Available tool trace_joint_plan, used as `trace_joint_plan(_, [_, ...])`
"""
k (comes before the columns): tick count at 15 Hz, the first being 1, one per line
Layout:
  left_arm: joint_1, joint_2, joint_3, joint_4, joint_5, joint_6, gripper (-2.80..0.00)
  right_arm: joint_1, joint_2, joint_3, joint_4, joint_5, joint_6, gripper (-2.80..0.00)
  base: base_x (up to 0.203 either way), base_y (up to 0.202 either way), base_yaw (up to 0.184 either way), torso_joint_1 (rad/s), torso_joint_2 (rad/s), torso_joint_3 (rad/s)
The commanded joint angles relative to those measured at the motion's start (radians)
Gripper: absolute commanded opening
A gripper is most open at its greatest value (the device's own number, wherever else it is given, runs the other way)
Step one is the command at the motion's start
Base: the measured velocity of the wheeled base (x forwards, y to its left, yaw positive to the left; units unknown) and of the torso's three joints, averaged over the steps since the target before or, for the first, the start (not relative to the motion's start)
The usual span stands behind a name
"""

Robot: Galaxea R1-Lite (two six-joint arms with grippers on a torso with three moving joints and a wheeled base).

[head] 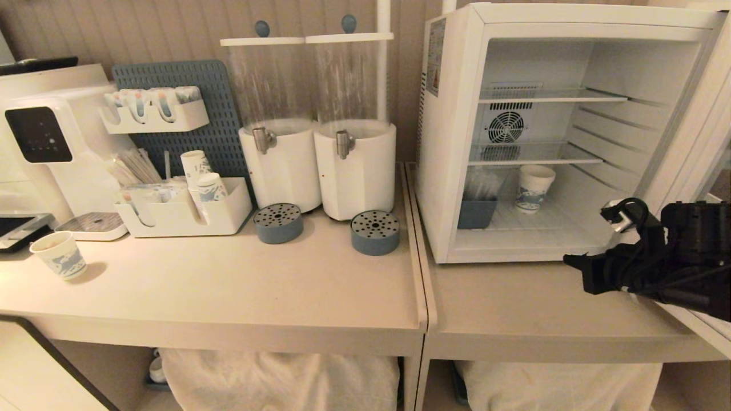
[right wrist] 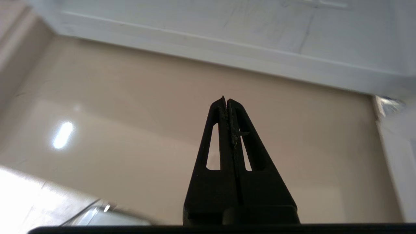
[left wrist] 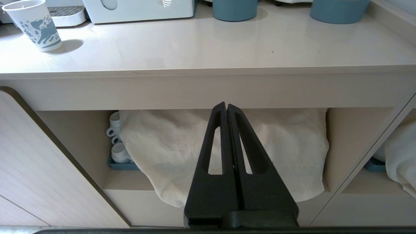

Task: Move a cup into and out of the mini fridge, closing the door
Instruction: Take the paper cup out of the freezer

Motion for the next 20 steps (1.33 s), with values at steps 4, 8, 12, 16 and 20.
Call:
trace_joint_plan(4, [0.0,-0.002,0.0,0.0,0.0,-0.001,-2.8,0.002,0.216,0.022,-0.383,-0.019,0.003,-2.8,0.0,0.0,0.0,0.0,0.0,0.0])
trace_joint_plan(8, [0.0,-0.002,0.008,-0.023,0.0,-0.006,-2.8,0.036,0.38,0.022,-0.689,-0.155,0.005,-2.8,0.0,0.0,0.0,0.0,0.0,0.0])
trace_joint_plan(12, [0.0,-0.002,0.008,-0.024,0.0,-0.012,-2.8,0.061,0.467,-0.085,-0.757,-0.275,0.004,-2.8,0.0,0.0,0.0,0.0,0.0,0.0])
trace_joint_plan(16, [0.0,-0.002,0.008,-0.024,-0.001,-0.014,-2.8,0.07,0.494,-0.179,-0.697,-0.356,0.005,0.0,0.0,0.0,0.0,0.0,0.0,0.0])
trace_joint_plan(20, [0.0,-0.002,0.008,-0.024,-0.001,-0.014,-2.8,0.069,0.514,-0.241,-0.663,-0.358,0.005,0.0,0.0,0.0,0.0,0.0,0.0,0.0])
